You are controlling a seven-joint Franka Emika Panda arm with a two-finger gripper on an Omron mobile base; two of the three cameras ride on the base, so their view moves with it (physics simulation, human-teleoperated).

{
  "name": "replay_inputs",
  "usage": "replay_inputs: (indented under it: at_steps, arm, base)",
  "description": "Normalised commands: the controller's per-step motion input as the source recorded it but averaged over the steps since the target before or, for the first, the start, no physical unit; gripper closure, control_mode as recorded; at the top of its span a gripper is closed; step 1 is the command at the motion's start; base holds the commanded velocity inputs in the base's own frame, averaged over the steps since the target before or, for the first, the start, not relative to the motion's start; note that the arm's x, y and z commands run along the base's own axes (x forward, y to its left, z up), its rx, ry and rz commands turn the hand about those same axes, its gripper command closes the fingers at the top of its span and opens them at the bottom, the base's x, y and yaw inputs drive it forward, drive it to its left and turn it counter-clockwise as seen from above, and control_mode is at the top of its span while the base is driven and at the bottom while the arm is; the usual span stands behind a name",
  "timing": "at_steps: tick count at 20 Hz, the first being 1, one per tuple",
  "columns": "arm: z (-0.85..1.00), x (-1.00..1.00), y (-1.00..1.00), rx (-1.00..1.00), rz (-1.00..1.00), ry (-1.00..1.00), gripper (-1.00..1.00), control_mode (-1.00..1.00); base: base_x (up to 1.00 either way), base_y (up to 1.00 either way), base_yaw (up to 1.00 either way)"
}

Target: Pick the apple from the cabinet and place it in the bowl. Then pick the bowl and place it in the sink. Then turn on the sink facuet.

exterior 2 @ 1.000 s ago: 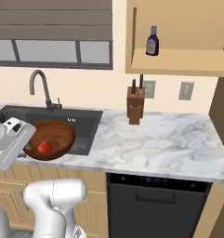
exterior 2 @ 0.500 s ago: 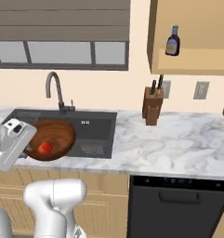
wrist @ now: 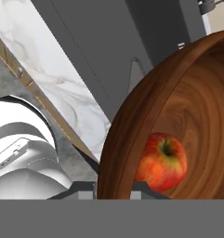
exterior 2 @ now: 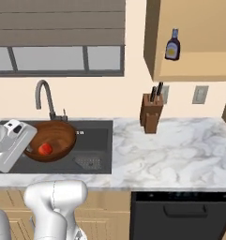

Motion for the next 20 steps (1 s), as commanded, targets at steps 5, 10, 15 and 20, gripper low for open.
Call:
replay_inputs:
  at_steps: [5,10,15,20]
  arm:
    - [0.0,0.0,0.0,0.0,0.0,0.0,1.0,1.0]
    - [0.0,0.0,0.0,0.0,0.0,0.0,1.0,1.0]
    - [0.0,0.0,0.0,0.0,0.0,0.0,1.0,1.0]
    - [0.0,0.0,-0.01,0.08,0.03,0.04,1.0,-1.0]
  base:
    - [0.07,0.33,-0.16]
    - [0.21,0.12,-0.11]
    - [0.19,0.0,-0.06]
    - [0.01,0.0,0.0]
